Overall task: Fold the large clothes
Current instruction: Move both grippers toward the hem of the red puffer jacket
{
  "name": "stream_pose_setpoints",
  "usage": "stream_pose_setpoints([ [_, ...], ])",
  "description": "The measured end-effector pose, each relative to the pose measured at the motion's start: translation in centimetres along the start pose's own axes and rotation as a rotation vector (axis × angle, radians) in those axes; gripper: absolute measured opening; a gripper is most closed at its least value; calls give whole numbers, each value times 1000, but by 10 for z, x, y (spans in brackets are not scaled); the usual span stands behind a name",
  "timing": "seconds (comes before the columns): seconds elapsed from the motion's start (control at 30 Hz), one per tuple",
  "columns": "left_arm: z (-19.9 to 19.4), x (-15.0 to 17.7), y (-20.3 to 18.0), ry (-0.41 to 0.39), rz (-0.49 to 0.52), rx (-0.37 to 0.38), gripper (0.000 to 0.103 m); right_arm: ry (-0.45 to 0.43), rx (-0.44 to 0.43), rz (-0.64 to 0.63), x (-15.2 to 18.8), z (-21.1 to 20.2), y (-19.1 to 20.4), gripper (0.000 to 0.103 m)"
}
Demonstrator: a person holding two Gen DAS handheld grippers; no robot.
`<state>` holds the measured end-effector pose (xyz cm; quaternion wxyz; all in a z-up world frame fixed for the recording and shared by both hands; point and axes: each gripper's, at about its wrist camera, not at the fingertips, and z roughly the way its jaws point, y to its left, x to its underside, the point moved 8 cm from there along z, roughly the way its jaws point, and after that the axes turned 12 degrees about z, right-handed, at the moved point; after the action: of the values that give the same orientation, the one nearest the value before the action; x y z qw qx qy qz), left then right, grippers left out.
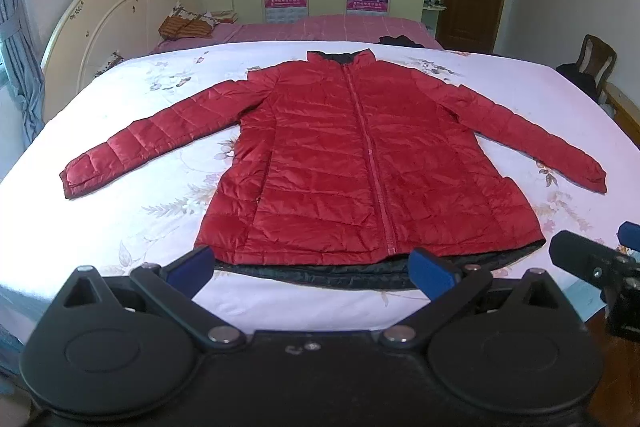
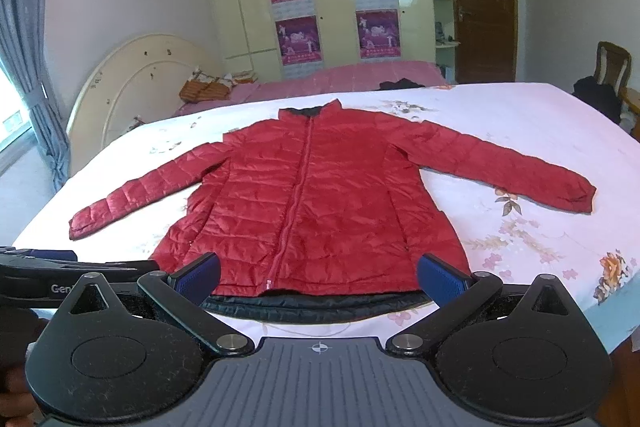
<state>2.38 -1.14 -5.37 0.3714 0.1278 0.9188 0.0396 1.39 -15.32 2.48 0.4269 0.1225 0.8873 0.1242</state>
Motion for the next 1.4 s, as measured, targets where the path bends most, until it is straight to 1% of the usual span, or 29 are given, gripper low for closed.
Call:
stream_pose_setpoints([
  [0.57,-4,4,13,-4,2,-22,103,1,37,-15,-1,15,-3,103],
  [0.9,-10,3,15,-16,-1,-37,103,9,35,-33,2,19,-5,103],
  [1.4,-9,3,17,-10,-11,-38,103,13,41,-37,4,20,-7,103],
])
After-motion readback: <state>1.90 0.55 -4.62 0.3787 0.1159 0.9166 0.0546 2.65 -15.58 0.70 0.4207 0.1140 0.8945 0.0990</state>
